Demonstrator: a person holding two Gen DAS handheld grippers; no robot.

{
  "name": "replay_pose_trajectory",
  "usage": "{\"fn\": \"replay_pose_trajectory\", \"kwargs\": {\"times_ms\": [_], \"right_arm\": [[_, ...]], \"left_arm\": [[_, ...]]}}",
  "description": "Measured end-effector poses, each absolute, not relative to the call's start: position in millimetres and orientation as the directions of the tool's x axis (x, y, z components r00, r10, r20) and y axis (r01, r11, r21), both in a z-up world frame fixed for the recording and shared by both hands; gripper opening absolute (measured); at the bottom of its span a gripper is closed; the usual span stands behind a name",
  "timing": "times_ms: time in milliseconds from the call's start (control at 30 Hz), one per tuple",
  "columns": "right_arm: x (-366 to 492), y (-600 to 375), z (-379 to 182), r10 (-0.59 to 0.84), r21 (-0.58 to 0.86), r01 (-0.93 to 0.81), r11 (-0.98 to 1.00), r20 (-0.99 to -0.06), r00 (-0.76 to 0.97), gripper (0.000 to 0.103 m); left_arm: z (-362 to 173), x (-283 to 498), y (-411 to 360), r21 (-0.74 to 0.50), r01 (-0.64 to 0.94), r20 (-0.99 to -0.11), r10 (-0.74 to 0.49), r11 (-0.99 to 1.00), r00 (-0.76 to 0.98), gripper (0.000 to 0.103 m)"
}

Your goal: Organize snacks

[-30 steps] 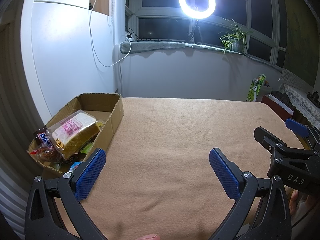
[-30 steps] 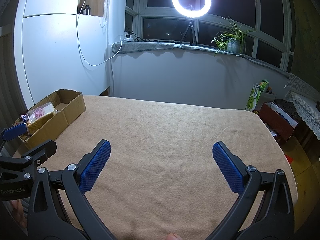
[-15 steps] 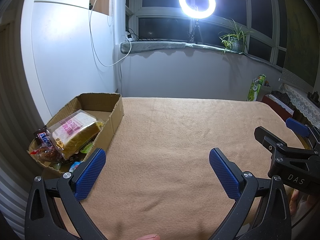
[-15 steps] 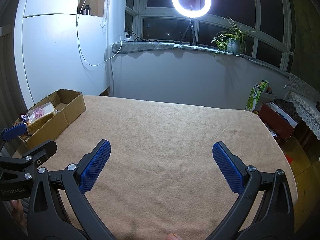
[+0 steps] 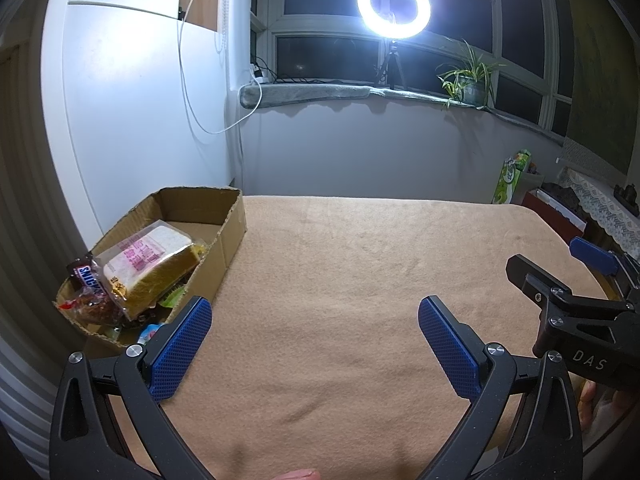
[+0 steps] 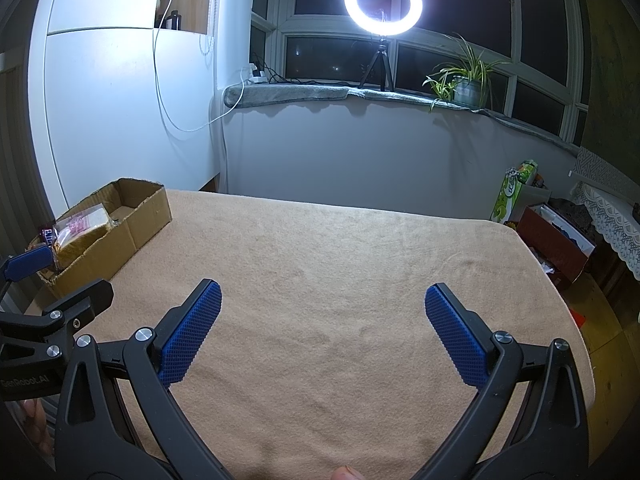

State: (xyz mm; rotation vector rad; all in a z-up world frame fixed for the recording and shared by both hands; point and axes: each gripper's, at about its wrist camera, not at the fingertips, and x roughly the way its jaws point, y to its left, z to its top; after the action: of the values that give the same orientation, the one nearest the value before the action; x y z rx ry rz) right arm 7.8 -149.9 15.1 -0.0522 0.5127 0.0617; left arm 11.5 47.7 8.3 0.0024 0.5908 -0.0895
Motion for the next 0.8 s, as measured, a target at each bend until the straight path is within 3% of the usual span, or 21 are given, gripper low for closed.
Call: {"fn": "replay_pose_trajectory", "kwargs": {"times_ms": [600,800], "right_arm": [[7.9,-150.2,14.9,0.046,-0.037,-0.073,0.997,-0.492,0.869,0.103],[7.8,-149.8,14.9,0.045,-0.036,-0.072,0.997,-0.492,0.87,0.103]], "left_arm": [[11.1,11.0,49.3,-0.028,0.086,-0.548,-0.088,0.996,0.832,0.103],[16.1,7.5,50.5,0.013,0.043,-0.519,-0.03,0.999,0.854,0.103]]}}
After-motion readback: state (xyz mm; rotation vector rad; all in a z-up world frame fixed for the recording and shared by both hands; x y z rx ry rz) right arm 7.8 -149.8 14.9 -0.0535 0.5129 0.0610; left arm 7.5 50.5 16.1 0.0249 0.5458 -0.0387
